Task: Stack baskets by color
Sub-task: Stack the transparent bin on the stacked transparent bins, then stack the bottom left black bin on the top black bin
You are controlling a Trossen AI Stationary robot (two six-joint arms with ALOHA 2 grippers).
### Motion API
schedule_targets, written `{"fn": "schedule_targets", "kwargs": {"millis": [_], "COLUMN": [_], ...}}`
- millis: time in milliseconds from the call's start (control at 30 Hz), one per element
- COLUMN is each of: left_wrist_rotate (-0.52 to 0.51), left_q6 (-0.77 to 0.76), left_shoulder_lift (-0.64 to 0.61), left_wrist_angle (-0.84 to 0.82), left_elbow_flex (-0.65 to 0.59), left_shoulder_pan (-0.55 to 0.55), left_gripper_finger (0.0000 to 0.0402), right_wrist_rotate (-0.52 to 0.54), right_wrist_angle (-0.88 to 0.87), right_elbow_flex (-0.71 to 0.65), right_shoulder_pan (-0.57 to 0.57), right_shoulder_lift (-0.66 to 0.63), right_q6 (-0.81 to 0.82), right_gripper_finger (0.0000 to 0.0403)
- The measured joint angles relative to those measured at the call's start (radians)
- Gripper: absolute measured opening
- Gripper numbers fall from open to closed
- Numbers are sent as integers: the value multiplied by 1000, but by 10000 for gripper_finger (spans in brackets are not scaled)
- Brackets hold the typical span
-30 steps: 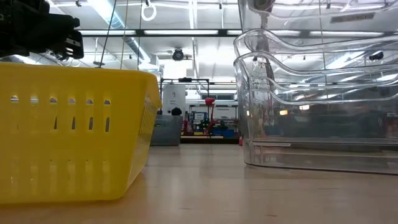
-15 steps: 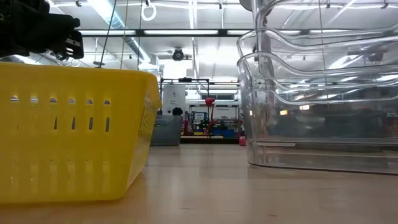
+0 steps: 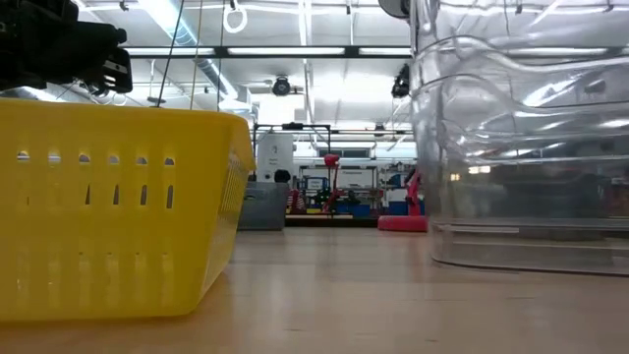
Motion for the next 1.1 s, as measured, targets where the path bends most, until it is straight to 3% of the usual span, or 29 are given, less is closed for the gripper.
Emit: {"fn": "schedule_targets", "kwargs": {"millis": [300,733,1100], "left_wrist_rotate": [0,0,0], "left_q6": [0,0,0], "left_shoulder_lift": [0,0,0], "left_wrist_angle": [0,0,0], "left_elbow_flex": [0,0,0], "left_shoulder_pan": [0,0,0], "left_gripper_finger": [25,35,31], "right_wrist_rotate": [-6,-2,1], "right_wrist_angle": [2,15,-5], "right_elbow_flex": [-67,-151,-125], "right_shoulder_pan": [2,-7,-38], "right_shoulder_lift": [0,0,-24], "right_q6": [-26,-11,-5], "right_gripper_finger": [5,116,133]}}
